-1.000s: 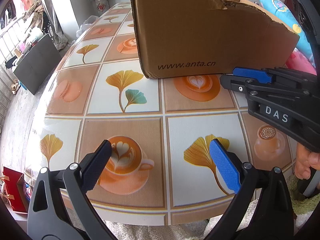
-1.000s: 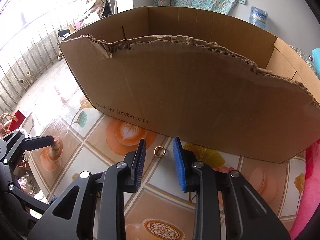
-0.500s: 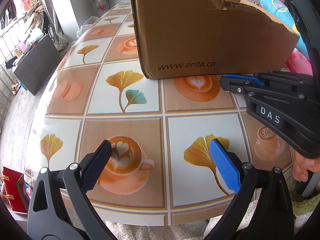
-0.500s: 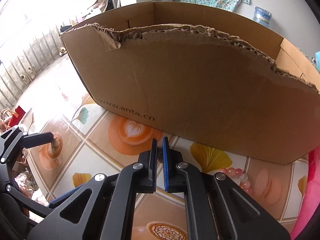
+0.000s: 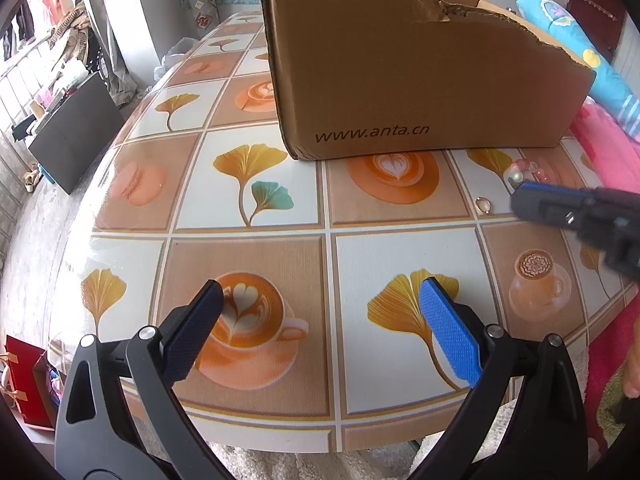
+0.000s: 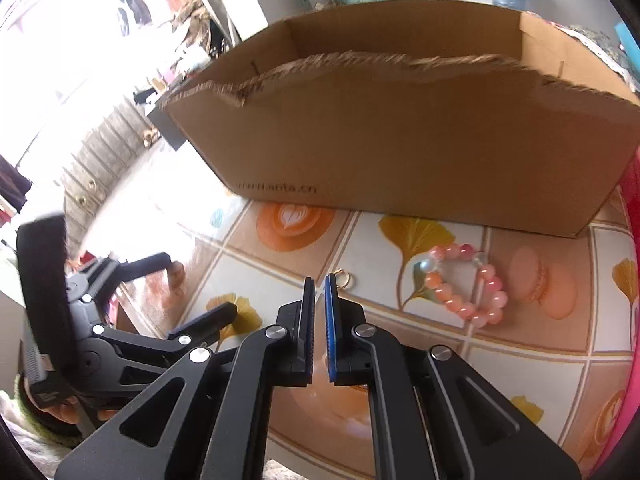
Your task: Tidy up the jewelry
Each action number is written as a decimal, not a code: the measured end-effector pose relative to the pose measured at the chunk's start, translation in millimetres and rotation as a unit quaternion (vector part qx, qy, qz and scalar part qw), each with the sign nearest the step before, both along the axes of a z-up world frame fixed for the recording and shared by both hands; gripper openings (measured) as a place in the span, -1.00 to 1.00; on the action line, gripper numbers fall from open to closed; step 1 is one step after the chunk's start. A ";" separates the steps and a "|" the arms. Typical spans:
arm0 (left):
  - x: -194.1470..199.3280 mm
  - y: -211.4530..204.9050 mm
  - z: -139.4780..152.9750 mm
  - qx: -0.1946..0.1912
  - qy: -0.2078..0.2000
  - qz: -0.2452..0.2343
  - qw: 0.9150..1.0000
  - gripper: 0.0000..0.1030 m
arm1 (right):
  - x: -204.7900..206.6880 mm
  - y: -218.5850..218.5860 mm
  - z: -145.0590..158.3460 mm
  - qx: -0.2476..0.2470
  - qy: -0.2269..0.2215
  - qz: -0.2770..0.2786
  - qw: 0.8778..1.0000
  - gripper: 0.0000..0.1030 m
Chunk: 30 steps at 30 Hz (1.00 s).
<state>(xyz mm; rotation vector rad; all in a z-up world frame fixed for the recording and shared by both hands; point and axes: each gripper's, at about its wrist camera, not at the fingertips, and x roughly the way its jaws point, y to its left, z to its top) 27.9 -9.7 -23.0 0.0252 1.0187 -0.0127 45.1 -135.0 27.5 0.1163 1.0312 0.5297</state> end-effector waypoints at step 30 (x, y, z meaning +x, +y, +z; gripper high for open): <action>9.7 -79.3 30.5 -0.042 -0.100 -0.250 0.962 0.31 | -16.5 -98.5 -25.4 0.035 0.002 -0.082 0.996 -0.54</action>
